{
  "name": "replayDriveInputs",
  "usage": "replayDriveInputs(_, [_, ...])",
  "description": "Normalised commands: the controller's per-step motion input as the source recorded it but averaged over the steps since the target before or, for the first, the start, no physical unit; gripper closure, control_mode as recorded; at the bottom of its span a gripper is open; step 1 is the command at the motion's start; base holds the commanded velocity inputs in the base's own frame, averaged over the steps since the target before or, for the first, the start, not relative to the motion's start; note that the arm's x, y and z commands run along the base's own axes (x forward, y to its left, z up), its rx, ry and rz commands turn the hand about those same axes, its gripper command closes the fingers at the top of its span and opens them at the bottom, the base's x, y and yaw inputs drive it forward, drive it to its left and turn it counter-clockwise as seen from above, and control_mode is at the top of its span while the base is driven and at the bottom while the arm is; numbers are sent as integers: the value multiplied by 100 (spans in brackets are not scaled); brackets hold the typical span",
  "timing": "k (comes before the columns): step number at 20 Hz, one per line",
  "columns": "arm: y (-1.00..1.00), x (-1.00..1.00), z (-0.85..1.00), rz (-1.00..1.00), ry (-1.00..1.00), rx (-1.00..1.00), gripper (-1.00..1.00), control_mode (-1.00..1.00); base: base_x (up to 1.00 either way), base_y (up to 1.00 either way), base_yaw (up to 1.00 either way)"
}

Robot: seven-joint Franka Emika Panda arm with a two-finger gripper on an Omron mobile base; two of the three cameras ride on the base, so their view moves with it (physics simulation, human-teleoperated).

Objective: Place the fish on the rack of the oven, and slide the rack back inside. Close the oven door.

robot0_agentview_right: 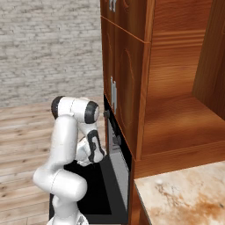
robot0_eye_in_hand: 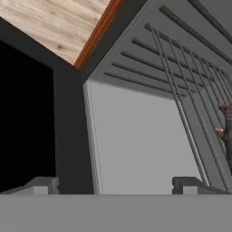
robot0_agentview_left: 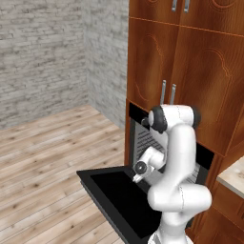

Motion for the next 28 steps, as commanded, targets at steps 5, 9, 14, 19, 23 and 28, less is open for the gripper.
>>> replayDriveInputs(5, [92, -59, 99, 0, -13, 3, -100, -100, 0, 0, 0])
replayDriveInputs(9, [87, -73, 100, 0, -4, 6, -100, -100, 0, 0, 0])
replayDriveInputs(14, [84, -52, 100, 0, 0, 12, -100, -100, 0, 0, 0])
replayDriveInputs(19, [80, -23, 100, 0, 2, 16, -100, -100, 0, 0, 0])
replayDriveInputs(23, [88, -22, 80, 0, 3, 8, -100, -100, 0, 0, 0])
replayDriveInputs(28, [72, -29, 8, 11, 13, -1, -100, -100, 0, 0, 0])
